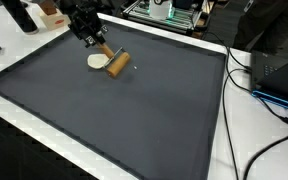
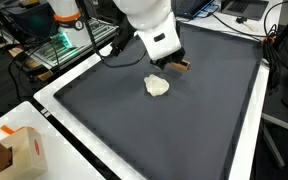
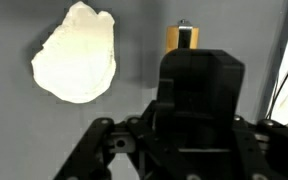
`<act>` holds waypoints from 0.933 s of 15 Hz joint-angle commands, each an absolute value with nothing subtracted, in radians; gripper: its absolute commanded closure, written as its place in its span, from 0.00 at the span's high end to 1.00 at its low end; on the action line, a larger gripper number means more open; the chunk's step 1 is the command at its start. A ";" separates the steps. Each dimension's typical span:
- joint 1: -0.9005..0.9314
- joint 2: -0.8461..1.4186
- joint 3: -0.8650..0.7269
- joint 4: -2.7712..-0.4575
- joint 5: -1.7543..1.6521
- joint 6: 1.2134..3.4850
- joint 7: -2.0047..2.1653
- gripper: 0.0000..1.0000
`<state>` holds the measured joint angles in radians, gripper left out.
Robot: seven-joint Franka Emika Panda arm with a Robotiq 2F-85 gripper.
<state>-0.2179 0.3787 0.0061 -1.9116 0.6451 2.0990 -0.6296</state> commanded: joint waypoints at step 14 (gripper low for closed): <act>-0.219 0.303 -0.008 -1.931 0.501 2.071 -0.858 0.24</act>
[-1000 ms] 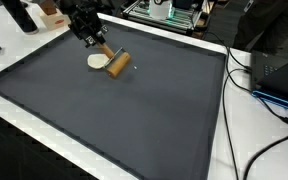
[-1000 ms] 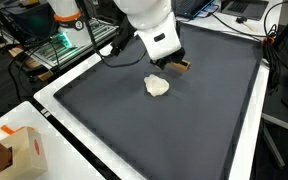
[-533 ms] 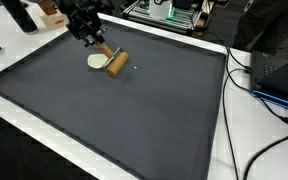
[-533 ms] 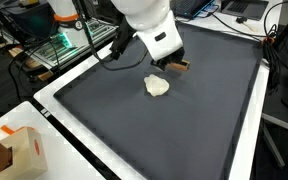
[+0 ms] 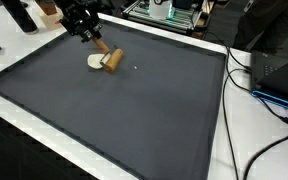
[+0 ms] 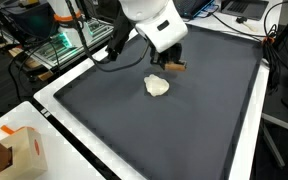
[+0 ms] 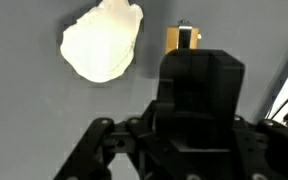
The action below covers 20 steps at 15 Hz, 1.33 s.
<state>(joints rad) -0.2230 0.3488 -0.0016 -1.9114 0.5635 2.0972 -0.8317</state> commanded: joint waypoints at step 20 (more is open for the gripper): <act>-0.101 0.102 0.002 -1.925 0.001 2.010 -1.118 0.24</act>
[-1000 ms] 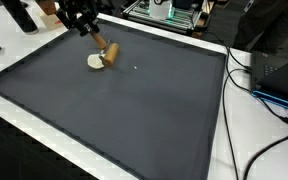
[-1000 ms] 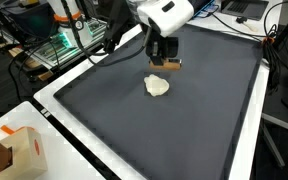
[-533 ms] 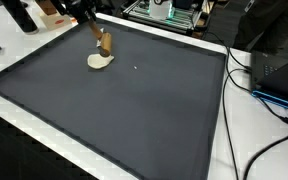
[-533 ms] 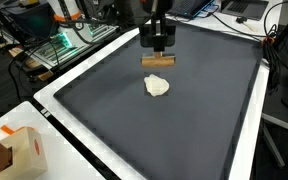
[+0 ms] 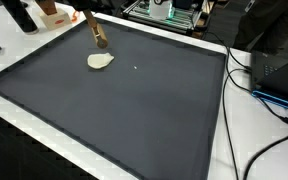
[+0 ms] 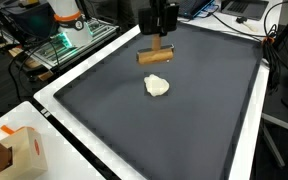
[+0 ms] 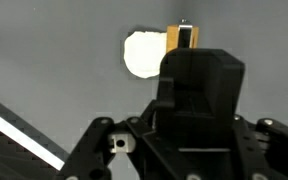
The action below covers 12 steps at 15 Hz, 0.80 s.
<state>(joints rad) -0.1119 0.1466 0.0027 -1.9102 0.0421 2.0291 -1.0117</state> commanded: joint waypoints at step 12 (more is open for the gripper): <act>-0.078 0.007 -0.012 -1.930 -0.050 2.017 -1.432 0.24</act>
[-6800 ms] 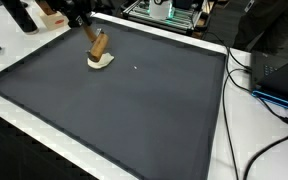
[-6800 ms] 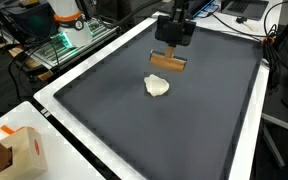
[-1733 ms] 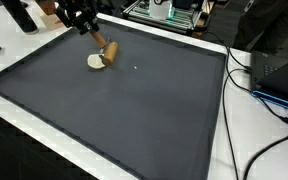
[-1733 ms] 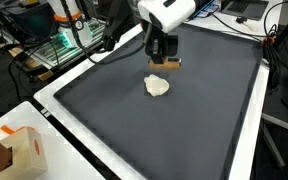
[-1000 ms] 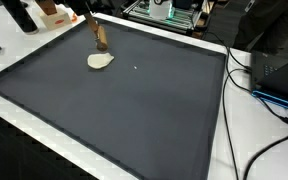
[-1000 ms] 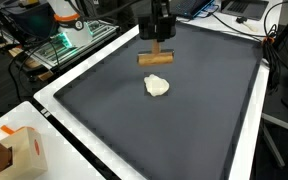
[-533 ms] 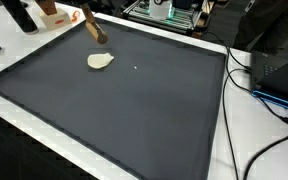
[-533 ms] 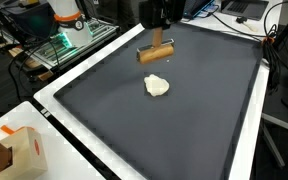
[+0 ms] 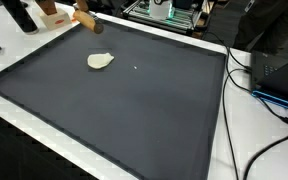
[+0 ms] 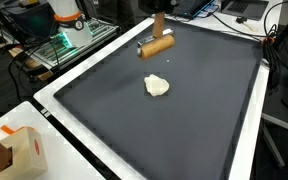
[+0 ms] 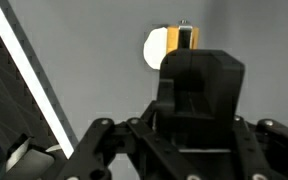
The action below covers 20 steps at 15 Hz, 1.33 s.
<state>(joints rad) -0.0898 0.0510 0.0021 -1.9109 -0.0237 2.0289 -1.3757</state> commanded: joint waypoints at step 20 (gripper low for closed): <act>-0.102 0.182 -0.007 -1.926 0.096 2.016 -1.671 0.24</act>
<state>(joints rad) -0.0931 0.1474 -0.0057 -1.9165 0.0644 2.0189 -1.5902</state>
